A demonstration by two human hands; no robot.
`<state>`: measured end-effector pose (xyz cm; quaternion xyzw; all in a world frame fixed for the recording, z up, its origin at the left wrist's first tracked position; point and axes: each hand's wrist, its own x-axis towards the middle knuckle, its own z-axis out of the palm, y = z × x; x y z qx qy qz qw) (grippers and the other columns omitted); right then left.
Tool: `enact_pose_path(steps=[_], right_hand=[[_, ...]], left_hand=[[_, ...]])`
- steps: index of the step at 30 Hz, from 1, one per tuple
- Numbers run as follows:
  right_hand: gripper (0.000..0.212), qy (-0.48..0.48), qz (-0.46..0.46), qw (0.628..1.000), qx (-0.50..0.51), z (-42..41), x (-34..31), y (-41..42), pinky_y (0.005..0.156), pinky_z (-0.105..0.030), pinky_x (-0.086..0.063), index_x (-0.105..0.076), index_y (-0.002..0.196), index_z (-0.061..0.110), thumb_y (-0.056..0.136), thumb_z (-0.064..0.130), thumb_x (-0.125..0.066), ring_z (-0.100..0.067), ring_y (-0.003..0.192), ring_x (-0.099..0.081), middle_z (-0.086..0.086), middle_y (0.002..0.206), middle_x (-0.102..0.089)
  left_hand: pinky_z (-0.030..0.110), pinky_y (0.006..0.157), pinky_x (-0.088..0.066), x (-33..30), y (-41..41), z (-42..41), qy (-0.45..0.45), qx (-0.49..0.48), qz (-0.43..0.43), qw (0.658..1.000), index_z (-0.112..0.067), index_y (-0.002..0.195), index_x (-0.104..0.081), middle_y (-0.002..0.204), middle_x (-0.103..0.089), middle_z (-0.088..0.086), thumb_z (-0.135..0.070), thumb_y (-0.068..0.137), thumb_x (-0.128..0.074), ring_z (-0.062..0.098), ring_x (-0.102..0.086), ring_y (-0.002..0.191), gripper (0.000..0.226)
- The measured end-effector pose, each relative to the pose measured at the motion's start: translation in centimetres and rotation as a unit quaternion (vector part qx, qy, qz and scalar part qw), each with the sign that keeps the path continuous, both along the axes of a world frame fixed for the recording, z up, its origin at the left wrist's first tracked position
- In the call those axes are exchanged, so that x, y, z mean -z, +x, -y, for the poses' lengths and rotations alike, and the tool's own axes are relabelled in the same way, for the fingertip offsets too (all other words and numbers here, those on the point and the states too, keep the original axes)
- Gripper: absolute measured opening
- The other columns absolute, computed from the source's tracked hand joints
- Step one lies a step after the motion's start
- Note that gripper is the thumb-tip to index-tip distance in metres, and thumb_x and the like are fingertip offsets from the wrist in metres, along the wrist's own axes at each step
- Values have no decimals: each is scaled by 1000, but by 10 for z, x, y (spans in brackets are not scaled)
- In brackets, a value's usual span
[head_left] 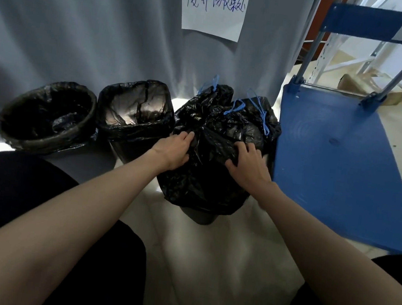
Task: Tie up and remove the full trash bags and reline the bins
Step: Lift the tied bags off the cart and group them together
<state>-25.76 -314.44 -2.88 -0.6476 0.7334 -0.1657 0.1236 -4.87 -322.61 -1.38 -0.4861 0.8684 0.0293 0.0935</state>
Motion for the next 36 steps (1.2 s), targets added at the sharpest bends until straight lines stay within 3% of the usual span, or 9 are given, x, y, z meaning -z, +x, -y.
enact_pose_path(steps=[5,10,17,22,27,29,32,34,36], right_hand=[[59,15,-6,999,38,9,7,-7,100,-49,-39,-37,143,17,92,44,-51,-35,127,-38,-9,139,-44],[60,74,172,979,74,13,16,-21,95,-40,-46,-35,143,17,92,42,-57,-31,117,-51,-14,133,-49],[59,130,239,954,123,11,23,-29,79,-32,-43,-32,140,9,94,35,-58,-26,98,-53,-16,125,-55],[60,107,240,956,131,11,27,-24,81,-36,-45,-32,136,11,90,31,-64,-31,111,-54,-16,129,-51],[75,182,316,918,155,2,30,-23,88,-35,-45,-18,147,8,91,24,-65,-35,123,-50,-19,138,-46],[74,149,267,943,131,1,25,-18,93,-37,-44,-20,146,6,90,21,-66,-36,123,-48,-20,140,-42],[69,-1,53,997,55,-3,10,-6,99,-44,-41,-32,141,7,84,20,-69,-36,123,-42,-16,138,-36],[52,-53,10,998,-35,-6,-6,4,99,-45,-42,-47,134,14,86,21,-64,-30,120,-48,-9,131,-49],[31,6,-10,990,-144,-10,-14,13,95,-41,-48,-63,120,21,91,26,-55,-27,111,-60,-7,117,-65]], left_hand=[[49,106,-38,6,-14,17,61,-51,-69,994,-13,155,-9,152,-30,12,-34,95,-52,39,-44,130,76],[45,111,-30,14,-16,30,88,-86,-125,985,-13,153,-16,148,-36,16,-31,91,-59,35,-40,133,78],[44,99,-44,14,1,24,109,-127,-134,977,-14,141,-35,130,-54,17,-28,88,-62,36,-52,120,61],[35,87,-45,15,24,3,103,-169,-109,974,-14,141,-37,119,-59,14,-25,79,-75,34,-57,110,73],[36,99,-47,18,41,-10,195,-196,-173,945,-17,148,-28,132,-54,11,-27,73,-82,29,-55,117,93],[37,104,-44,12,44,-11,159,-159,-186,957,-16,148,-29,137,-48,9,-34,70,-85,28,-50,123,97],[32,104,-41,-5,39,-15,46,-16,-232,971,-22,139,-46,131,-45,-1,-57,78,-70,19,-49,121,75],[33,103,-43,-14,26,-22,88,90,-212,969,-27,127,-59,125,-52,-7,-67,83,-55,12,-53,116,59],[37,99,-46,-8,10,-33,151,137,-128,970,-26,113,-65,116,-61,-4,-66,91,-39,14,-58,108,53]])
